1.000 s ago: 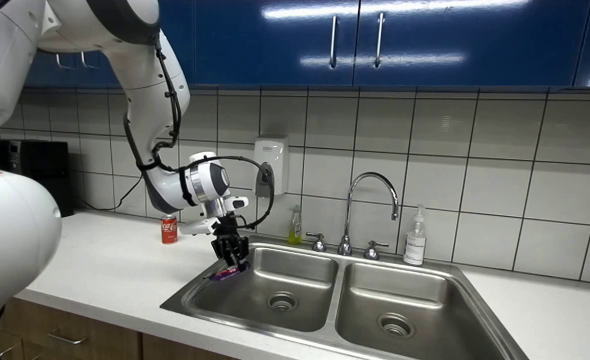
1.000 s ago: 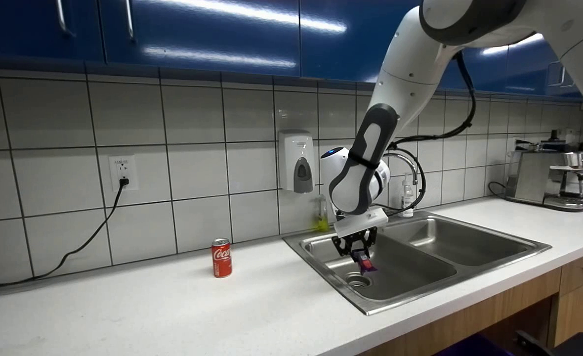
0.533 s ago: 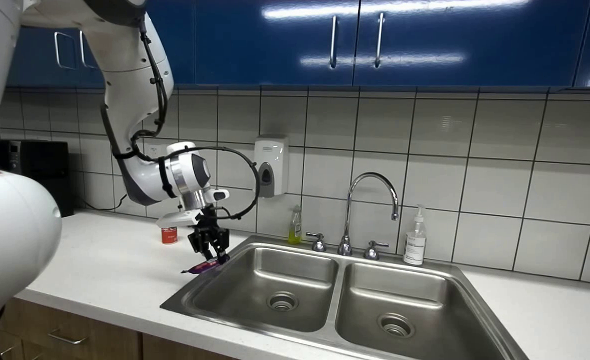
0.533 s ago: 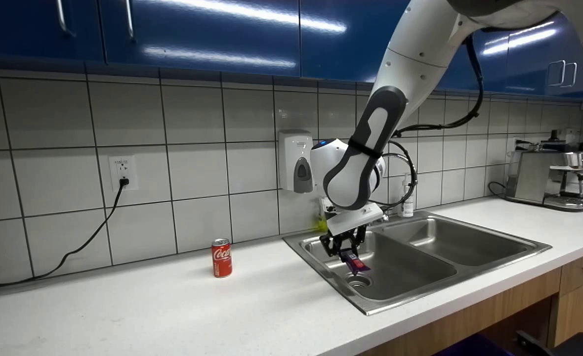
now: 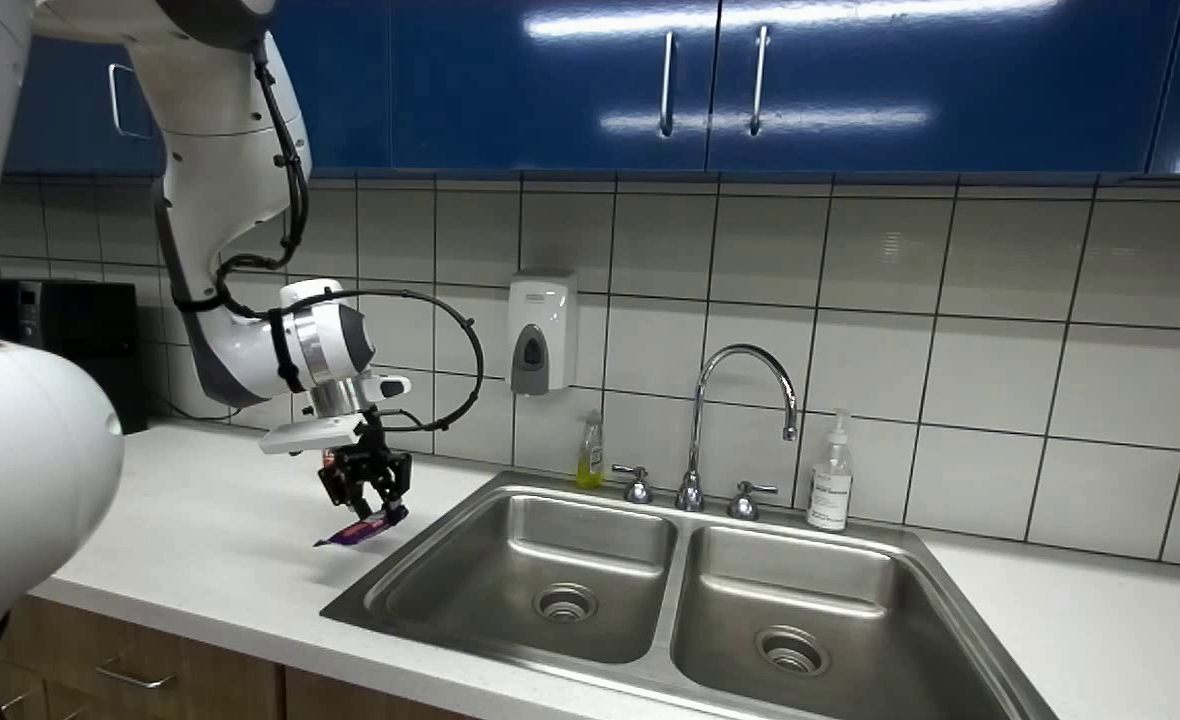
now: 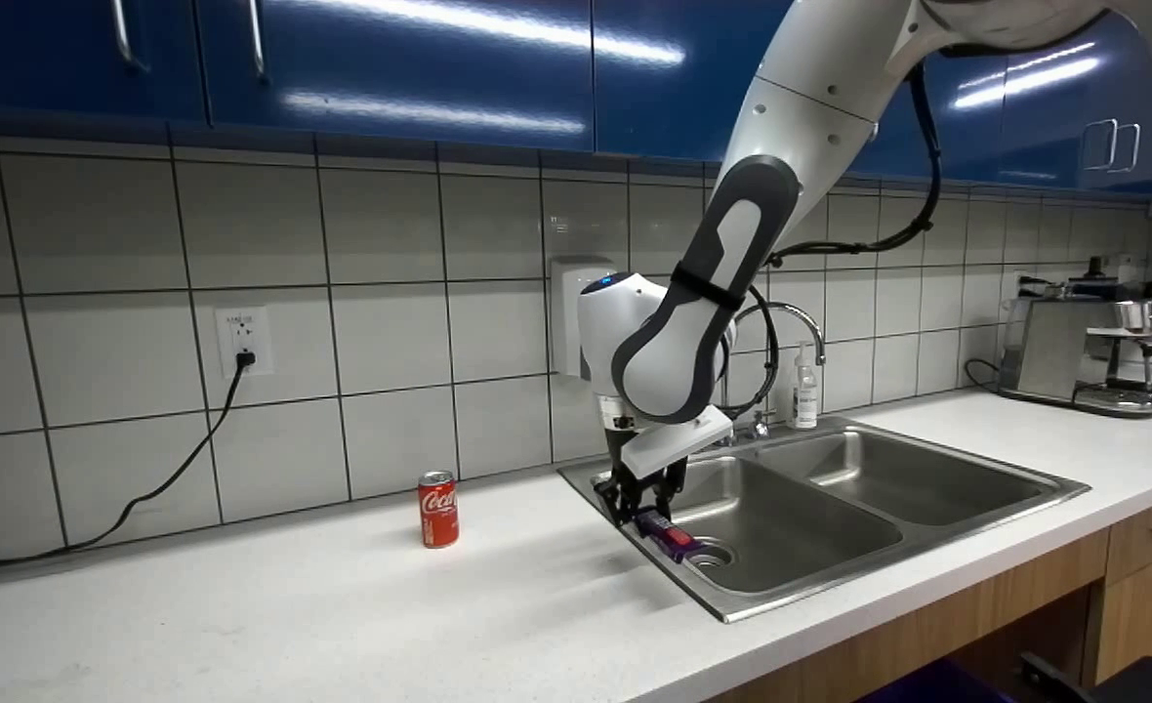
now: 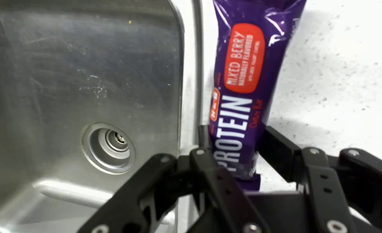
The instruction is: Remove the candy bar from the sink
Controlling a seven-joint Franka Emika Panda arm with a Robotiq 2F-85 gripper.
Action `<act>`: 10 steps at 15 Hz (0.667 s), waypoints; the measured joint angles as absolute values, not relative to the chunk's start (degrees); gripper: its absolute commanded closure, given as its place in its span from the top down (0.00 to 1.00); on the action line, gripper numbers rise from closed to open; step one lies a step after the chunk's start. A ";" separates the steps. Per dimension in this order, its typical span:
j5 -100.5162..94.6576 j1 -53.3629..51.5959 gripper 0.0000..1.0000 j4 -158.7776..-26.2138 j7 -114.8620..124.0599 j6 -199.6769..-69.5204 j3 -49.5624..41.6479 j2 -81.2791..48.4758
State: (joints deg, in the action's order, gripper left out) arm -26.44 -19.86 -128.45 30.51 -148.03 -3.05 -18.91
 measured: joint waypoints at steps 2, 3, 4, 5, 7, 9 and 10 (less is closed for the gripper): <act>-26.44 -20.00 0.19 -128.67 29.12 -148.26 -1.51 -18.92; -26.44 -20.10 0.19 -128.74 28.37 -148.40 -0.79 -18.92; -26.44 -20.24 0.19 -128.80 27.61 -148.61 -0.09 -18.95; -26.43 -20.41 0.19 -128.82 26.87 -148.73 0.57 -18.99; -26.42 -20.79 0.19 -128.82 25.71 -148.87 1.55 -19.18; -26.36 -21.05 0.19 -128.82 24.72 -149.18 2.34 -19.56; -26.34 -21.14 0.19 -128.82 24.14 -149.49 2.67 -19.84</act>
State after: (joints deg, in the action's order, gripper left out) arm -26.34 -21.14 -128.82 24.14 -149.49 2.67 -19.84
